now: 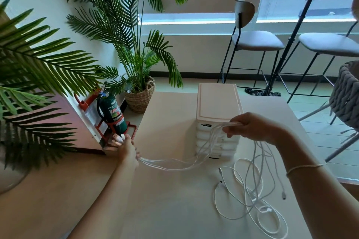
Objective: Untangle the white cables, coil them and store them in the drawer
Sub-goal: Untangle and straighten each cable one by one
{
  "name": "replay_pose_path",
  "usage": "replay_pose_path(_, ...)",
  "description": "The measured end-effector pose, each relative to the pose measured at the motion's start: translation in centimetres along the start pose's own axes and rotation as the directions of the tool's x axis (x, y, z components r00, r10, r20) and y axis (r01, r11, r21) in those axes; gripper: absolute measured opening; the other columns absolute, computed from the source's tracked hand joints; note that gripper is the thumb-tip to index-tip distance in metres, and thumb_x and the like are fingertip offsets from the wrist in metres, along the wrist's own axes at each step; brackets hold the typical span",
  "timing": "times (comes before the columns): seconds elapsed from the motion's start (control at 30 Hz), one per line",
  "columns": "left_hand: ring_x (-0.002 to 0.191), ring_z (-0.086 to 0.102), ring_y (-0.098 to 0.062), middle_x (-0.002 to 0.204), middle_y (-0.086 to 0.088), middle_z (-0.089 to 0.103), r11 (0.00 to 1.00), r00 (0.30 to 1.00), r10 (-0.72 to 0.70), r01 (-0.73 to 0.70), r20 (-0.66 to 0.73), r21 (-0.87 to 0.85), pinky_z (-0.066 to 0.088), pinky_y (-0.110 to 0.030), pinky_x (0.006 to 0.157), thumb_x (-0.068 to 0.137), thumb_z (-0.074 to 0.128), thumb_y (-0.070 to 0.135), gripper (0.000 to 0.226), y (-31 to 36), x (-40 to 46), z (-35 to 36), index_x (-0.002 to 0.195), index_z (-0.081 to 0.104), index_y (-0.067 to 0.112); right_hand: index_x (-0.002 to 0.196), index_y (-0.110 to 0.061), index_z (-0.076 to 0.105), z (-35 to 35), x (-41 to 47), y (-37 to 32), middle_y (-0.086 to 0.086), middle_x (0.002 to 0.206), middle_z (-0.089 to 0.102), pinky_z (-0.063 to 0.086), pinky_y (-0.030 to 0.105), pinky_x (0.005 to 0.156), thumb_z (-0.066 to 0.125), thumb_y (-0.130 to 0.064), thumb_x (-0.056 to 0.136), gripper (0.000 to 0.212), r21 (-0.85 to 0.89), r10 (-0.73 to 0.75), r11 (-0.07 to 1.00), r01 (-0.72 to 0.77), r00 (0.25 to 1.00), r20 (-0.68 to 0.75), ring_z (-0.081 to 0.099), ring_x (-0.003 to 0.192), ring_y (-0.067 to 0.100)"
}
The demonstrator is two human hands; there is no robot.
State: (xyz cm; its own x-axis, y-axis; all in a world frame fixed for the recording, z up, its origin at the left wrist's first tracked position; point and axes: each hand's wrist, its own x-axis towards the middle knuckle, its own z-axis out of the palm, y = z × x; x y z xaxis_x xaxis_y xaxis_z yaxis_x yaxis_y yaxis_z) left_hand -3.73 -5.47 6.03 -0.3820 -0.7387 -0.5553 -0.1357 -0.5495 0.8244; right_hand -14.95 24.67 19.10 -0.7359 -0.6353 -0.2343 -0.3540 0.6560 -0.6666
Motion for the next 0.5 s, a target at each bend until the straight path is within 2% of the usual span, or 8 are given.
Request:
replay_pose_path(0.07,0.033,0.028,-0.007,0.060,0.001,0.029,0.999,0.999,-0.047,0.047,-0.010,0.016,0.024,-0.020,0.044,0.097,0.045,0.035,0.036,-0.2,0.9,-1.0,0.068,0.036,0.016,0.068,-0.023,0.065,0.5,0.1,-0.5,-0.006,0.060,0.047,0.033,0.025,0.058,0.056,-0.039,0.089,0.027,-0.006,-0.003,1.000,0.003,1.000,-0.008,0.042,0.060,0.011)
replay_pose_path(0.17,0.051,0.034,-0.010,0.064,0.000,0.032,0.992,0.993,-0.120,0.119,-0.019,-0.034,0.036,-0.024,0.053,0.099,0.045,0.023,0.033,-0.7,2.2,-2.7,0.068,0.037,0.013,0.067,-0.023,0.061,1.5,0.3,-1.2,-0.003,0.058,0.044,0.030,0.027,0.056,0.049,-0.041,0.092,0.033,-0.008,-0.008,1.000,0.007,0.999,-0.046,0.039,0.058,0.014)
replay_pose_path(0.3,0.062,0.045,-0.012,0.072,0.000,0.044,0.967,0.972,-0.233,0.229,-0.029,-0.110,0.047,-0.025,0.052,0.099,0.043,0.020,0.029,-1.1,4.1,-4.9,0.072,0.042,0.010,0.066,-0.024,0.059,2.2,0.8,-1.9,-0.004,0.058,0.045,0.029,0.026,0.053,0.046,-0.041,0.094,0.035,0.009,-0.002,1.000,0.002,0.996,-0.085,0.039,0.056,0.013)
replay_pose_path(0.4,0.063,0.046,-0.013,0.073,-0.002,0.045,0.958,0.965,-0.259,0.252,-0.035,-0.133,0.044,-0.028,0.059,0.099,0.043,0.015,0.026,-1.5,4.7,-5.4,0.074,0.043,0.008,0.066,-0.023,0.058,2.5,1.1,-2.4,-0.005,0.056,0.042,0.028,0.027,0.053,0.043,-0.043,0.095,0.038,0.012,-0.009,1.000,0.009,0.998,-0.067,0.036,0.054,0.013)
replay_pose_path(0.5,0.063,0.045,-0.014,0.073,-0.005,0.043,0.952,0.959,-0.280,0.270,-0.049,-0.143,0.041,-0.030,0.057,0.099,0.043,0.012,0.026,-2.0,4.9,-5.5,0.074,0.041,0.006,0.068,-0.021,0.056,2.7,1.2,-2.9,-0.005,0.056,0.040,0.027,0.026,0.050,0.040,-0.042,0.096,0.039,0.010,-0.011,1.000,0.011,0.999,-0.040,0.034,0.052,0.012)
